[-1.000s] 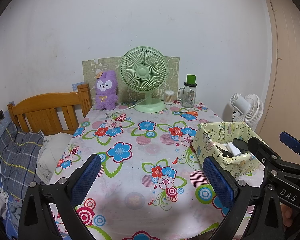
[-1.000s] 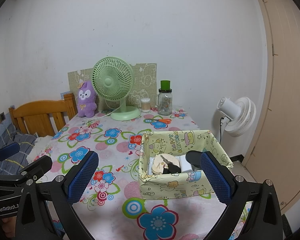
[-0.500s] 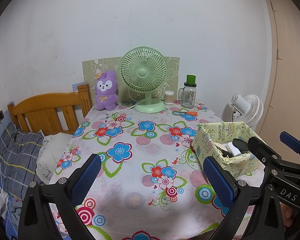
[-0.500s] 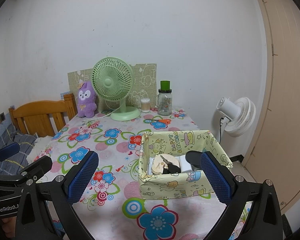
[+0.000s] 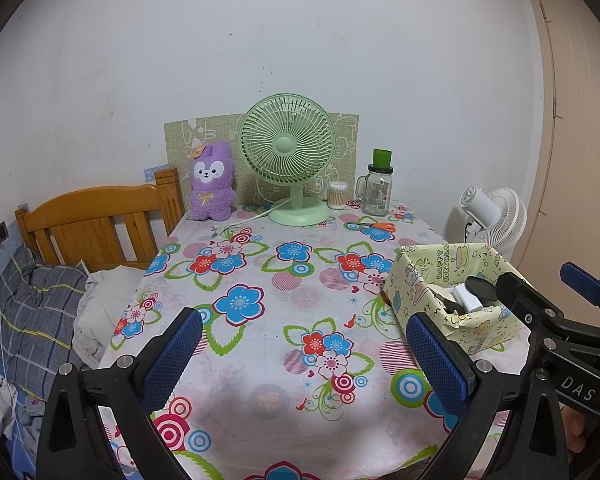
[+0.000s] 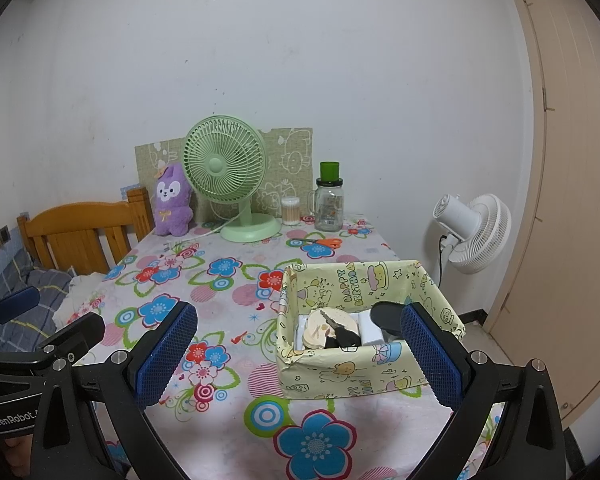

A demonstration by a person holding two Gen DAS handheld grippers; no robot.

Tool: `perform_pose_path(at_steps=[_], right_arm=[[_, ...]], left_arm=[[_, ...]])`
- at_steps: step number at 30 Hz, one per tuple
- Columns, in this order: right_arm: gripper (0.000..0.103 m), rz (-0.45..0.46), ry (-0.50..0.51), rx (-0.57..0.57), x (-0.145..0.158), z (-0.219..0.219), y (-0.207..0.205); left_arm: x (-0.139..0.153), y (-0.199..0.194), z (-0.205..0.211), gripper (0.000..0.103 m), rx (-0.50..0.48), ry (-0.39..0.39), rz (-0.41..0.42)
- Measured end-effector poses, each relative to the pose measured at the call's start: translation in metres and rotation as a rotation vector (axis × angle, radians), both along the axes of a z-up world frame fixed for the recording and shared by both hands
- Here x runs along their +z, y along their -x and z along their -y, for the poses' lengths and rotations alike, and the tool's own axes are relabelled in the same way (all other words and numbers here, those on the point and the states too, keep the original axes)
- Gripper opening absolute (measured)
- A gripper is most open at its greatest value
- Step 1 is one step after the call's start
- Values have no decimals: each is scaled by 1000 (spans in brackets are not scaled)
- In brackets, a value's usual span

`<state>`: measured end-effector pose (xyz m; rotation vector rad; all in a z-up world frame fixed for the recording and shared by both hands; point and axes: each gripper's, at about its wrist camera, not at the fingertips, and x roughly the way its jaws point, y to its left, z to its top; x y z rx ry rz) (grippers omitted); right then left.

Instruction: Organize rigid objects

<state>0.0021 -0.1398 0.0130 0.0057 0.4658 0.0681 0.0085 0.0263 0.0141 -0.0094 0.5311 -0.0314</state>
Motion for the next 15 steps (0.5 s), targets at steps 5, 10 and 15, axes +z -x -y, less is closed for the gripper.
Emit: perform_pose_path(at_steps=[5, 10, 15], right_arm=[[103, 0, 0, -1, 0, 0, 0], [103, 0, 0, 0, 0, 0, 0], [103, 0, 1, -1, 0, 0, 0]], left_arm=[[0, 0, 1, 103, 0, 0, -1], [0, 0, 1, 103, -1, -1, 0], [0, 0, 1, 103, -1, 1, -1]])
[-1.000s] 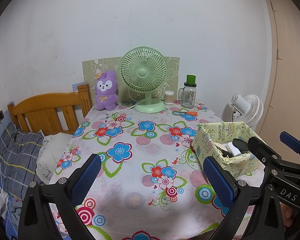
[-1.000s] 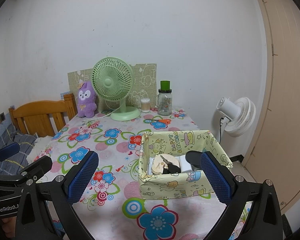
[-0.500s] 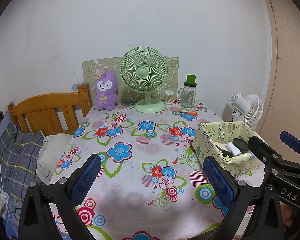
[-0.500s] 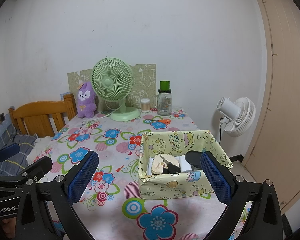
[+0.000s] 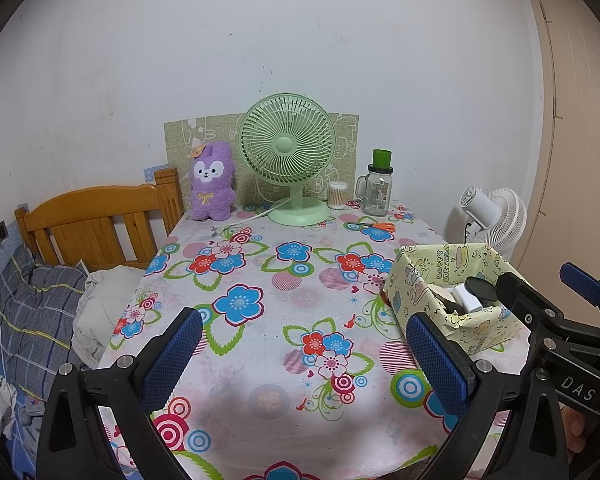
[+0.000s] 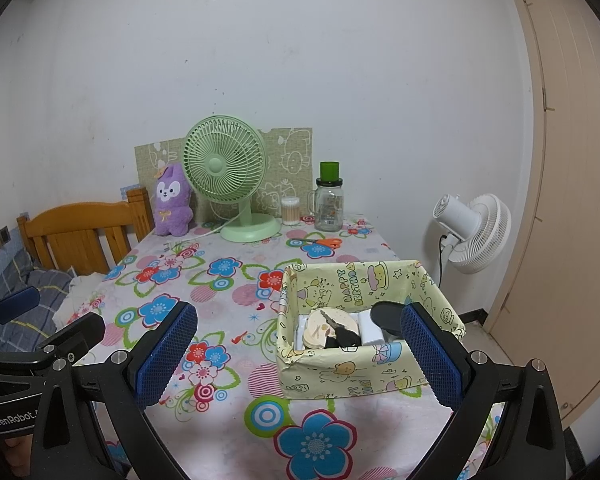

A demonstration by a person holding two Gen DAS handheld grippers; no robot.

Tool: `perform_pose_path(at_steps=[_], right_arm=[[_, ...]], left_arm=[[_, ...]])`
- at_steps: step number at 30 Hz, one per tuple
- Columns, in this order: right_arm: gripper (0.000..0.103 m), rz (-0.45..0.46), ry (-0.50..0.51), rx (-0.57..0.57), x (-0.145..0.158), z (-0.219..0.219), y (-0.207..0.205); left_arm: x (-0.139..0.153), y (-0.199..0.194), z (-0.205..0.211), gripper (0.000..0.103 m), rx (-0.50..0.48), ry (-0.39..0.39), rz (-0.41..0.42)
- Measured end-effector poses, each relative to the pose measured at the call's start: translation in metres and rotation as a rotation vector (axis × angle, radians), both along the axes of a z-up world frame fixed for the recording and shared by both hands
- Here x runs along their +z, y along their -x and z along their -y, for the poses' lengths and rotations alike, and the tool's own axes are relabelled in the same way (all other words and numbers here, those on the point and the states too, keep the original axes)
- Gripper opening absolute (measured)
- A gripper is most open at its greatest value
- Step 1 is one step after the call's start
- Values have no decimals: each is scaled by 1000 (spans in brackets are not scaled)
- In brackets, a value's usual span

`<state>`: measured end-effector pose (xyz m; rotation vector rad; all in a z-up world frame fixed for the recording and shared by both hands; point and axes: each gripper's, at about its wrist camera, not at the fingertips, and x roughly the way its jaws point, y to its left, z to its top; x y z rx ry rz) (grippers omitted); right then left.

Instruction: Organize rigid objects

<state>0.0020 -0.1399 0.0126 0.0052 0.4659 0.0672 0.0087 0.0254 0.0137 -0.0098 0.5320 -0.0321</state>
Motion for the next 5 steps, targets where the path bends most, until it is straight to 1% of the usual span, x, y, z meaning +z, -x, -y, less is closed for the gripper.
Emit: perform_pose_path(at_steps=[5], right_arm=[[103, -1, -1, 0, 0, 0, 0]], left_arm=[[0, 0, 0, 103, 0, -1, 1]])
